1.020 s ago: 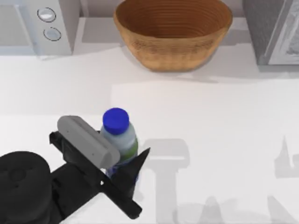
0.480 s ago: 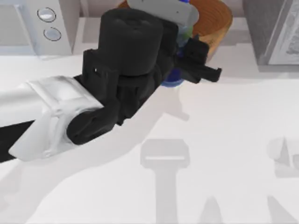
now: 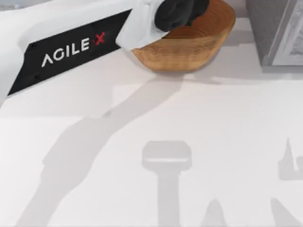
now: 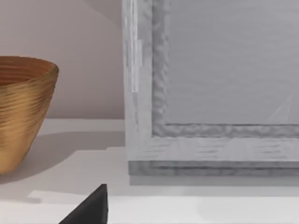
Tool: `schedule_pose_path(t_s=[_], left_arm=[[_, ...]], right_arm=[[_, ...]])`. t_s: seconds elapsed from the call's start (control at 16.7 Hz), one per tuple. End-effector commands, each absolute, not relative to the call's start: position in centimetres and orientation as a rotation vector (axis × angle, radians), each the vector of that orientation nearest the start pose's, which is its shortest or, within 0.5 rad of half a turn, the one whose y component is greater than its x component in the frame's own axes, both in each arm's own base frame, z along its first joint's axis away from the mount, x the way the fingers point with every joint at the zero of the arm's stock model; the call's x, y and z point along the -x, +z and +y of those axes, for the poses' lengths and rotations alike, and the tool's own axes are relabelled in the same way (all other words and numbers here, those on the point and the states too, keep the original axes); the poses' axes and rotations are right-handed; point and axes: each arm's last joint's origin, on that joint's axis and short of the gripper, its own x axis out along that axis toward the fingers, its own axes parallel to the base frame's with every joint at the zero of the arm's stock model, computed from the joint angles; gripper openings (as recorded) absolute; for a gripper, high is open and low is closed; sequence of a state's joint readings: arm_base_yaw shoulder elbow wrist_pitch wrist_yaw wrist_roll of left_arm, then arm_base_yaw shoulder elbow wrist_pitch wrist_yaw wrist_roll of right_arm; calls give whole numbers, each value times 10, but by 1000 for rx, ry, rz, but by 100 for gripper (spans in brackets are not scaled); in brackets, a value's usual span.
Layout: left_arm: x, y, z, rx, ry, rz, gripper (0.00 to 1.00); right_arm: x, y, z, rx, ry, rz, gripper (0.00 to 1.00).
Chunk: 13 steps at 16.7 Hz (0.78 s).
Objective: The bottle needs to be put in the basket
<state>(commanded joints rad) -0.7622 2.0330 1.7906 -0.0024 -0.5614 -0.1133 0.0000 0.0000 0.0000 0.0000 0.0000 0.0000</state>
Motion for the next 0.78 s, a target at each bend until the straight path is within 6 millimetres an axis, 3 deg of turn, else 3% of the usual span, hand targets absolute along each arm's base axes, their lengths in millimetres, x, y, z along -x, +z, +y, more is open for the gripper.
schedule_pose_path(t_s=[0.3, 0.78], left_arm=[[-408, 311, -325, -15, -49, 204, 0], [-414, 308, -327, -15, -43, 203, 0]], right_arm=[[-106, 160, -1, 0, 0, 0, 100], [-106, 160, -1, 0, 0, 0, 100]])
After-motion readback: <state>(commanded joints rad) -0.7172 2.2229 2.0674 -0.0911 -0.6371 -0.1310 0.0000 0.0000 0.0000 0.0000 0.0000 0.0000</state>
